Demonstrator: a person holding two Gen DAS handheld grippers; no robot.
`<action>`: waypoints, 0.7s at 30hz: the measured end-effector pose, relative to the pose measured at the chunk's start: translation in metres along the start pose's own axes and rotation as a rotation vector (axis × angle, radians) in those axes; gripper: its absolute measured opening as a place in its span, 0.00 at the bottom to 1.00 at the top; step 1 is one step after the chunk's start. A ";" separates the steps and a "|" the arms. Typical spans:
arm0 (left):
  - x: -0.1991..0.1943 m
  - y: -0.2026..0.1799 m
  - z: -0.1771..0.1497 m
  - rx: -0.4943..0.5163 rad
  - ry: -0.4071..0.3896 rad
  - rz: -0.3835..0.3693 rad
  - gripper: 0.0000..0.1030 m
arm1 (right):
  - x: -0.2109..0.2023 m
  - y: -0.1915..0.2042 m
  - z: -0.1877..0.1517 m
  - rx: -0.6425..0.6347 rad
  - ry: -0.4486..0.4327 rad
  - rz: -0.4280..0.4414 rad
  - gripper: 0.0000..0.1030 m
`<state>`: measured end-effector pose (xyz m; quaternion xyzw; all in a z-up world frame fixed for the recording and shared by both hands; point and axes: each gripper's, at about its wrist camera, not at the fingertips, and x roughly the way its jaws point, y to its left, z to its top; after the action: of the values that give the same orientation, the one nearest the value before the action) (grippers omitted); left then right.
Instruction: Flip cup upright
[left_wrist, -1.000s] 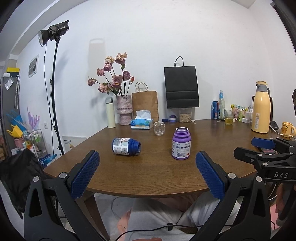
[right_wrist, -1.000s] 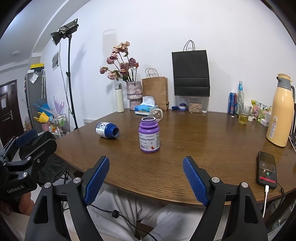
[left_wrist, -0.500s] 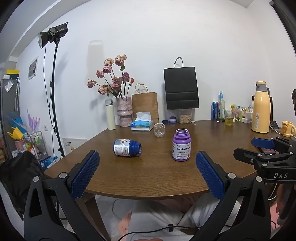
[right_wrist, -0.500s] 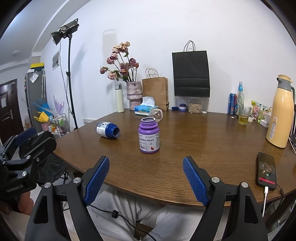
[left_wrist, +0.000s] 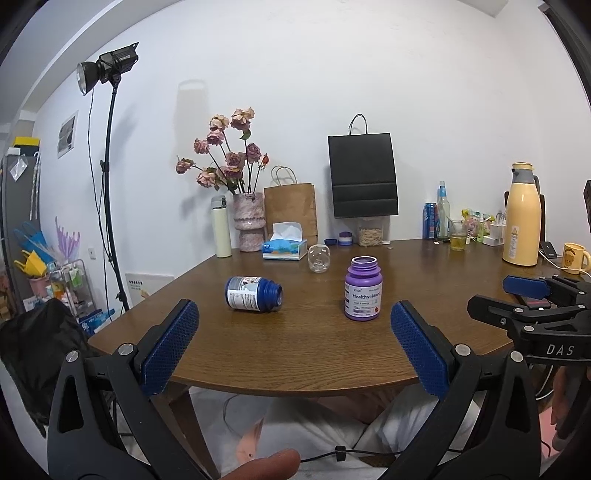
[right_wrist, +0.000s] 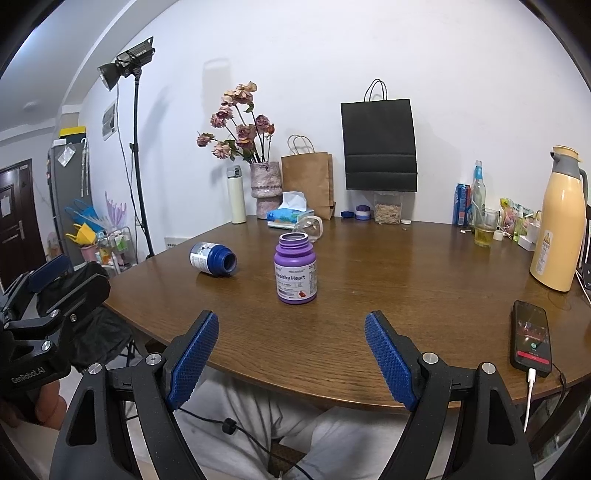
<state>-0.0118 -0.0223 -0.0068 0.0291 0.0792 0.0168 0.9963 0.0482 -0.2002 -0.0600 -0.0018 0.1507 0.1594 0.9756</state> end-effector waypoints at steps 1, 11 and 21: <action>0.000 0.000 0.000 -0.001 -0.002 0.002 1.00 | 0.001 0.000 0.000 0.001 0.001 -0.001 0.83; -0.002 0.000 -0.002 -0.006 -0.002 0.005 1.00 | 0.001 0.000 -0.003 0.006 0.006 -0.001 0.83; -0.002 -0.002 -0.002 -0.006 0.002 -0.001 1.00 | 0.002 0.001 -0.005 0.006 0.012 -0.001 0.83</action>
<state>-0.0144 -0.0242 -0.0090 0.0264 0.0803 0.0167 0.9963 0.0482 -0.1994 -0.0651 0.0000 0.1568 0.1583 0.9748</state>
